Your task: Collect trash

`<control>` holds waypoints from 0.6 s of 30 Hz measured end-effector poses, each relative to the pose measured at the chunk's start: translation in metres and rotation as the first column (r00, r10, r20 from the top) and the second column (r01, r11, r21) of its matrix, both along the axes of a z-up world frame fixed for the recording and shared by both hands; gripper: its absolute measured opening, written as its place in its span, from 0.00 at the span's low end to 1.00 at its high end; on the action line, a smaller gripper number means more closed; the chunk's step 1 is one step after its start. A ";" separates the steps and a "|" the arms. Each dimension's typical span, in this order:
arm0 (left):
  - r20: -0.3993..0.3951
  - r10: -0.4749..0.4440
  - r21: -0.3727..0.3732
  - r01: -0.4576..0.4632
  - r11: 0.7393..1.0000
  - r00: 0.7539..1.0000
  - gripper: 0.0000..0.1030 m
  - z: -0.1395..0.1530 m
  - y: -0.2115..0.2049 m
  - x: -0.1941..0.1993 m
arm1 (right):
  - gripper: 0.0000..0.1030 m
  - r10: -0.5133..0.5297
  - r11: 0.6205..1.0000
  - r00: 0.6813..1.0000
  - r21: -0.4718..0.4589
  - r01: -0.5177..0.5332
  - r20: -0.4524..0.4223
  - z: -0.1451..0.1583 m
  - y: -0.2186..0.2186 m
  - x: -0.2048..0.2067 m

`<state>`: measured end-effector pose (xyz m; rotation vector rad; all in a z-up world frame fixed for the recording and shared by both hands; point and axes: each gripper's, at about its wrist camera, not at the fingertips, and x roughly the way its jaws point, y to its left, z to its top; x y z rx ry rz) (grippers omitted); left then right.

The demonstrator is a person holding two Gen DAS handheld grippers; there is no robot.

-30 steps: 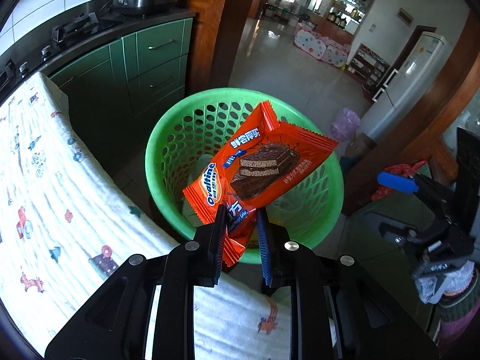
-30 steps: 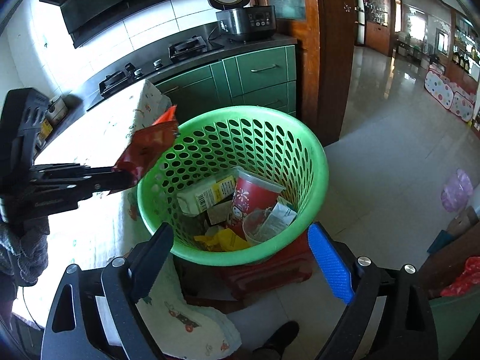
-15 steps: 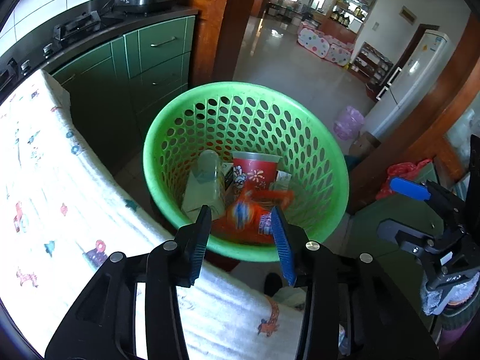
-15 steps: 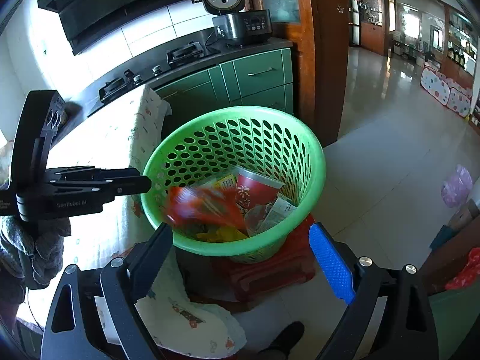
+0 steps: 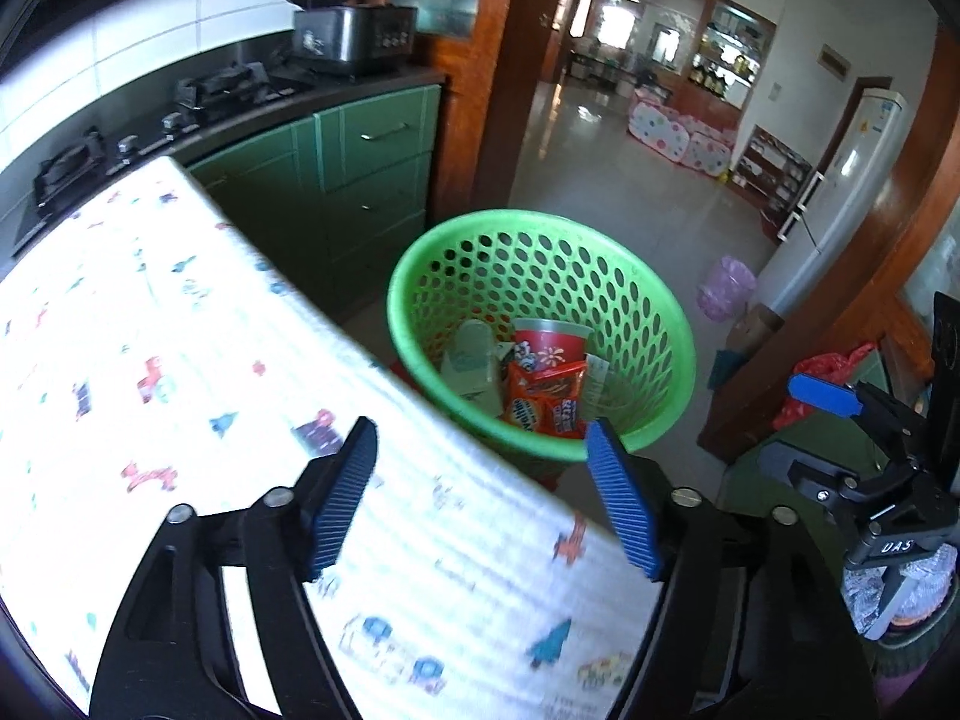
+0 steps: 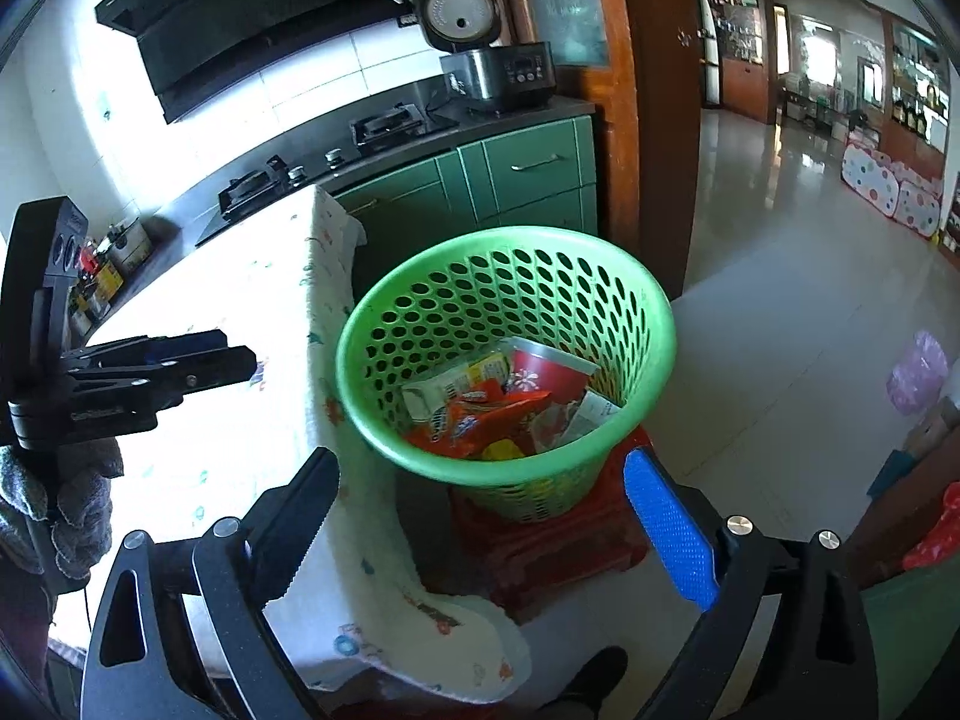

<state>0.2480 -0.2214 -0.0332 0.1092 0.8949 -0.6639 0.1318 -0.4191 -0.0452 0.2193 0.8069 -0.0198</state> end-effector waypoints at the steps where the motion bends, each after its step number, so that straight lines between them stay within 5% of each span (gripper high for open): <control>1: 0.003 0.007 -0.003 -0.007 1.000 1.000 0.75 0.001 0.003 -0.003 | 0.91 0.000 1.000 1.000 -0.006 0.000 0.005 0.002 0.005 -0.004; 11: 0.090 0.139 0.005 -0.140 0.990 0.986 0.92 0.020 0.062 -0.046 | 0.93 -0.018 1.000 0.998 0.009 0.017 0.057 0.016 0.035 -0.039; 18: 0.165 0.229 0.001 -0.232 0.973 0.959 0.95 0.030 0.100 -0.079 | 0.93 -0.023 0.999 0.996 -0.023 0.025 0.088 0.026 0.058 -0.061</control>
